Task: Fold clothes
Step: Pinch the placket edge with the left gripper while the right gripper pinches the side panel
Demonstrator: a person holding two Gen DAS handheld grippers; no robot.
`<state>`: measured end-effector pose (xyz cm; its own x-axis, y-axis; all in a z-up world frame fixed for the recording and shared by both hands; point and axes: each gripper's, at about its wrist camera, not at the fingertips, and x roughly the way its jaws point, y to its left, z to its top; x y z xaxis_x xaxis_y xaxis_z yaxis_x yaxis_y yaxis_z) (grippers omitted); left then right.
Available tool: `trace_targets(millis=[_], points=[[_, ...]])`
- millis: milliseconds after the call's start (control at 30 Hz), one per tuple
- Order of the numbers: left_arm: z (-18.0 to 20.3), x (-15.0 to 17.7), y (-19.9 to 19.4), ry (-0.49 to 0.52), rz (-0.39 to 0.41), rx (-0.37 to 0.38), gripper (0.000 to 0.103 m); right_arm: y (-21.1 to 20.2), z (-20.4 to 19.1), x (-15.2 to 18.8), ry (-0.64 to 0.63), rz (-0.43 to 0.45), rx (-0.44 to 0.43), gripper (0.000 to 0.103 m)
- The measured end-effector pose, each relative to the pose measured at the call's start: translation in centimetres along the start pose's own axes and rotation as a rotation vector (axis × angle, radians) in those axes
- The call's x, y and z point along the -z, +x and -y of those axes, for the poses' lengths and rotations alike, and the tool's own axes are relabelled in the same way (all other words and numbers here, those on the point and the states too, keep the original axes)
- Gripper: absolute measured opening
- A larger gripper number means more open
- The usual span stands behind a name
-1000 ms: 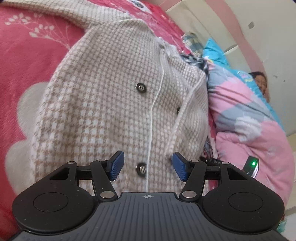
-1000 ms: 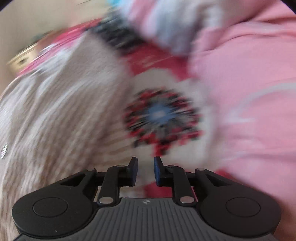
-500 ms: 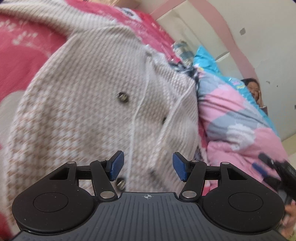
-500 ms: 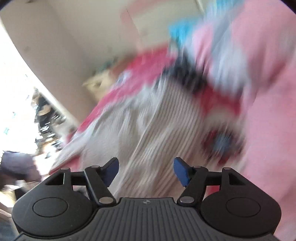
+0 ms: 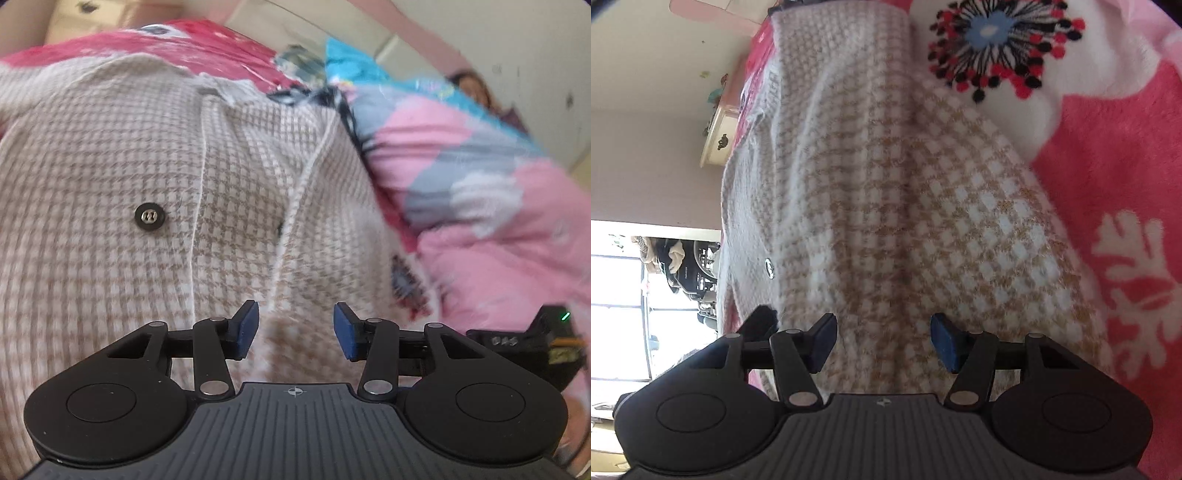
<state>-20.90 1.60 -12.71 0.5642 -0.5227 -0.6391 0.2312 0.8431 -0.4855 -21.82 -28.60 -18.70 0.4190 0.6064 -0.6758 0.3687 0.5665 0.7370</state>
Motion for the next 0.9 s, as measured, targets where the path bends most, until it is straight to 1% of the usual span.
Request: trace_targets(millis=[67, 100, 133, 167, 233, 267, 300, 333, 433, 500, 567, 600, 633, 733, 800, 867, 900], points=[[0.1, -0.2, 1.5, 0.034, -0.031, -0.024, 0.047, 0.6, -0.1, -0.2, -0.004, 0.001, -0.005, 0.054], [0.1, -0.2, 2.0, 0.033, -0.044, -0.028, 0.047, 0.8, -0.3, -0.4, -0.017, 0.0, 0.008, 0.045], [0.1, -0.2, 2.5, 0.027, -0.055, -0.025, 0.044, 0.9, -0.6, -0.5, -0.031, 0.0, 0.021, 0.032], [0.1, -0.1, 2.7, 0.024, -0.056, -0.028, 0.035, 0.9, -1.0, -0.6, -0.046, 0.003, 0.036, 0.028], [0.7, -0.1, 2.9, 0.047, -0.051, -0.051, 0.023, 0.4, -2.3, -0.8, -0.093, 0.019, 0.069, 0.013], [1.0, -0.2, 2.8, 0.066, -0.048, -0.064, 0.018, -0.1, -3.1, -0.8, -0.131, 0.033, 0.086, 0.01], [1.5, -0.2, 2.6, 0.085, -0.038, -0.067, 0.017, -0.7, -4.0, -0.7, -0.174, 0.049, 0.096, 0.008], [2.0, -0.2, 2.2, 0.089, -0.025, -0.065, 0.016, -1.6, -4.8, -0.5, -0.22, 0.067, 0.102, 0.008], [2.7, -0.3, 0.5, 0.022, 0.011, -0.024, 0.015, -4.8, -6.0, 0.4, -0.332, 0.112, 0.122, 0.007], [3.3, -0.1, -0.3, -0.04, 0.019, -0.001, 0.014, -6.9, -6.3, 1.0, -0.385, 0.135, 0.136, 0.007], [4.1, 0.7, -0.9, -0.086, 0.007, 0.019, 0.014, -8.4, -6.2, 1.5, -0.424, 0.149, 0.159, 0.006], [4.6, 1.2, -0.9, -0.091, 0.0, 0.021, 0.014, -8.4, -5.7, 1.6, -0.427, 0.147, 0.181, 0.001], [5.0, 1.8, -0.9, -0.096, -0.007, 0.022, 0.014, -8.5, -5.2, 1.7, -0.431, 0.146, 0.203, 0.0], [6.1, 3.4, 0.3, -0.094, -0.057, -0.001, 0.014, -8.6, -3.7, 1.9, -0.442, 0.14, 0.269, 0.0], [6.7, 4.4, 1.3, -0.065, -0.08, -0.038, 0.014, -8.7, -2.7, 2.1, -0.449, 0.135, 0.313, 0.0], [6.9, 4.6, 1.7, -0.064, -0.085, -0.039, 0.014, -8.7, -2.0, 1.8, -0.404, 0.115, 0.292, 0.0], [6.8, 4.4, 1.8, -0.084, -0.083, -0.026, 0.014, -8.8, -1.6, 1.6, -0.376, 0.102, 0.274, 0.004]])
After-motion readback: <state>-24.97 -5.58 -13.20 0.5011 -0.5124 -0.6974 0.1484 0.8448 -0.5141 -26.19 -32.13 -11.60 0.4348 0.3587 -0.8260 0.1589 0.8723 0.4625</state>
